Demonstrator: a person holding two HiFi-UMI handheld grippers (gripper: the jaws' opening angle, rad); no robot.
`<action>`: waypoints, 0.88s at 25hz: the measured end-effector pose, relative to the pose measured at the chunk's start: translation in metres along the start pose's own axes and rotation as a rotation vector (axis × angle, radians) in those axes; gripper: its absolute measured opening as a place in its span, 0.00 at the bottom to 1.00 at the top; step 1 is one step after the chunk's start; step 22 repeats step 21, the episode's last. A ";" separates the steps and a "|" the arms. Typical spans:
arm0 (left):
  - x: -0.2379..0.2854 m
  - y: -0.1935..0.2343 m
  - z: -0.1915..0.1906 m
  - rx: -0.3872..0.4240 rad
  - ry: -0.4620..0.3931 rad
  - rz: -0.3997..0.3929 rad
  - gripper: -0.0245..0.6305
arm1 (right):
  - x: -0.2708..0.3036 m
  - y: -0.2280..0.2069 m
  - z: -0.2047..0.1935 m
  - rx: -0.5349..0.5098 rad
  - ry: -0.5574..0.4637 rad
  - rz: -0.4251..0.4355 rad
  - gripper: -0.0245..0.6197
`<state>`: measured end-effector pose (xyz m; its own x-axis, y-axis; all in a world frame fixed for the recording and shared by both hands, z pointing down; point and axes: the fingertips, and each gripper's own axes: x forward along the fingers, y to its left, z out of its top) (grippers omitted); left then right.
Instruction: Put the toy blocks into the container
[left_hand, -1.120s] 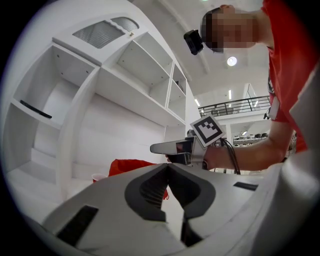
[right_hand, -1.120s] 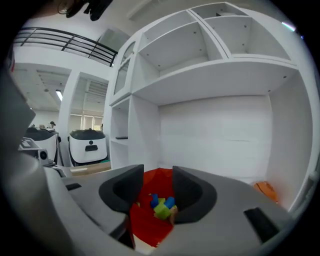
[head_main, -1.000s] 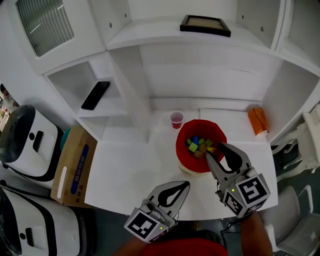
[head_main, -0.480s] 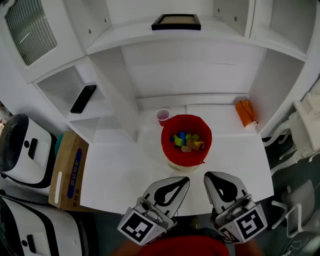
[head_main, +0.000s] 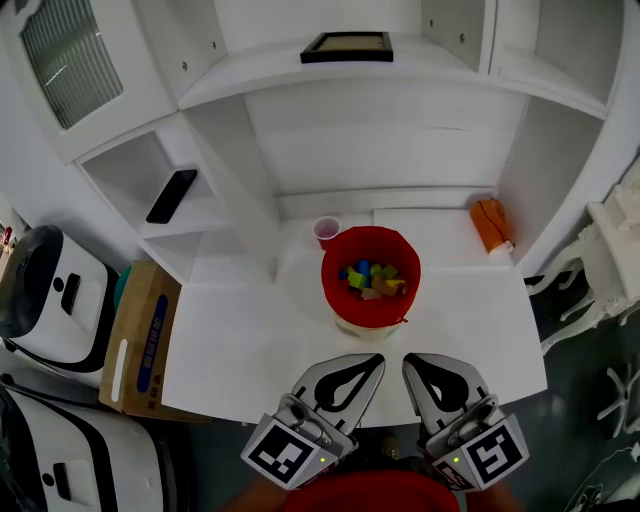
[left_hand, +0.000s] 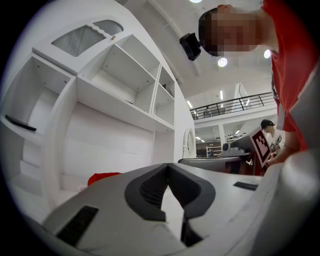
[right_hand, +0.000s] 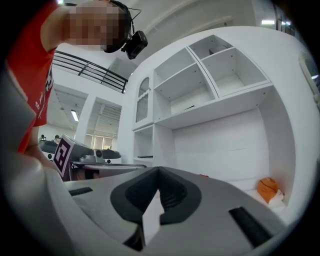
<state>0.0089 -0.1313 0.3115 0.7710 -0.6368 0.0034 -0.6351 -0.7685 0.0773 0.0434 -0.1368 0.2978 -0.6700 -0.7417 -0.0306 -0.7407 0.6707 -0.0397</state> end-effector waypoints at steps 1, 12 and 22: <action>0.000 0.000 0.000 0.001 0.001 0.002 0.06 | 0.000 0.001 -0.001 0.001 0.002 0.004 0.05; 0.002 -0.001 -0.004 0.003 0.007 0.014 0.06 | -0.003 0.001 -0.003 0.006 0.010 0.022 0.05; 0.003 -0.003 -0.003 0.007 0.005 0.012 0.06 | -0.005 0.000 -0.003 0.001 0.016 0.026 0.05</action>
